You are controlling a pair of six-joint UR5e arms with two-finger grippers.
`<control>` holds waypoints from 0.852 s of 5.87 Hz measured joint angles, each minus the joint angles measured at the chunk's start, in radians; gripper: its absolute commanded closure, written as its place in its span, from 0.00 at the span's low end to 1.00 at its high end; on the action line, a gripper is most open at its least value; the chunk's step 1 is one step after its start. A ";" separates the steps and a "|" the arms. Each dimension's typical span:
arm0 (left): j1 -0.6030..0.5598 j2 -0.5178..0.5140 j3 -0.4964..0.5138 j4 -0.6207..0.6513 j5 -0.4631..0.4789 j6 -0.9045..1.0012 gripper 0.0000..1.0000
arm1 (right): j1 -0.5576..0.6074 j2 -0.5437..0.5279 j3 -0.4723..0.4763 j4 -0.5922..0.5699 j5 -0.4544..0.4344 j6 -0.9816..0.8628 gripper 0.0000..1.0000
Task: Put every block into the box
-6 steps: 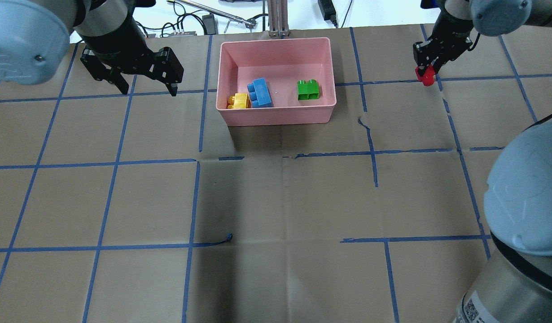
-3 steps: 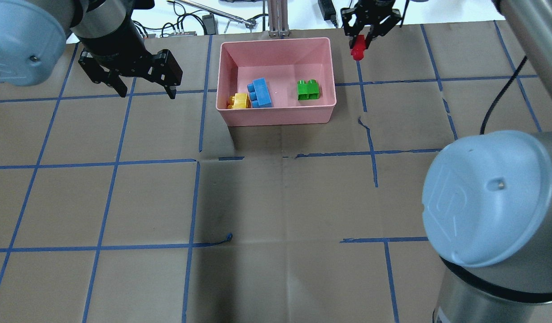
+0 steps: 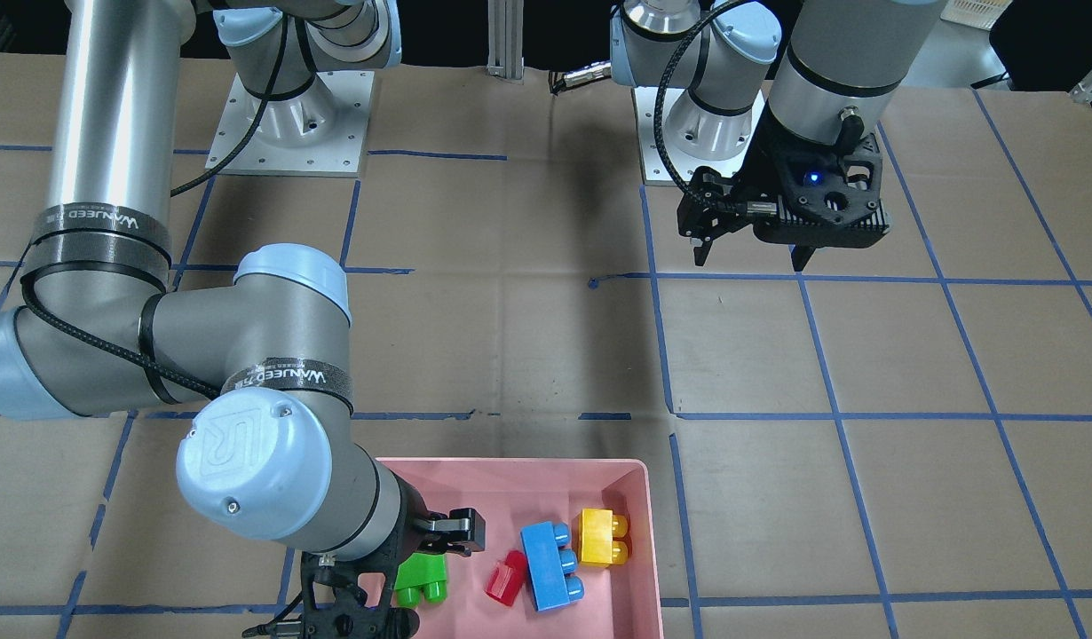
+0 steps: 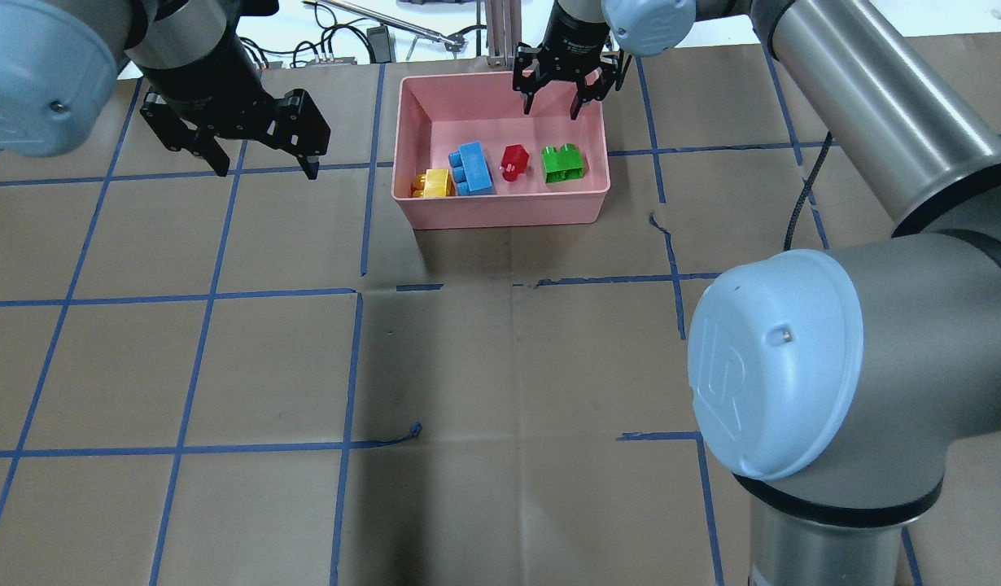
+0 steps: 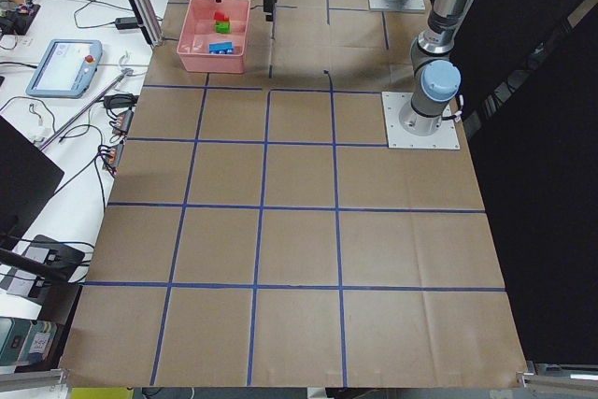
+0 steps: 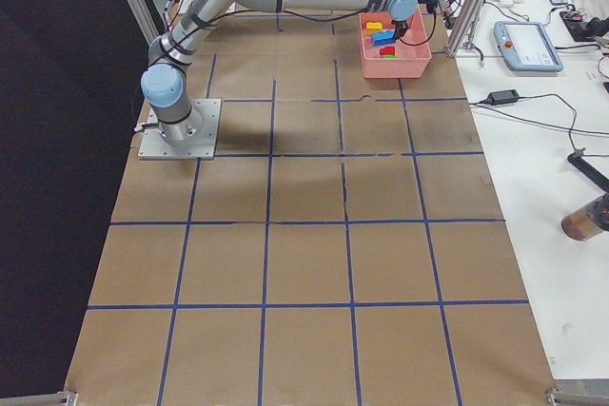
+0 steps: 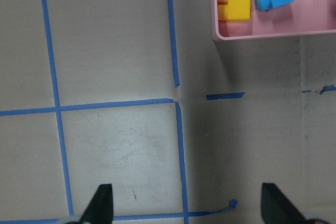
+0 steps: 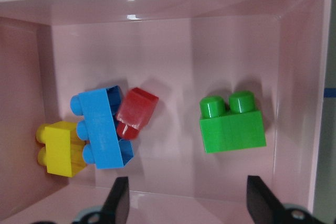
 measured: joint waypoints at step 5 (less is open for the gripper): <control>0.000 0.003 0.000 -0.007 0.001 0.000 0.01 | -0.107 -0.218 0.059 0.283 -0.194 -0.086 0.01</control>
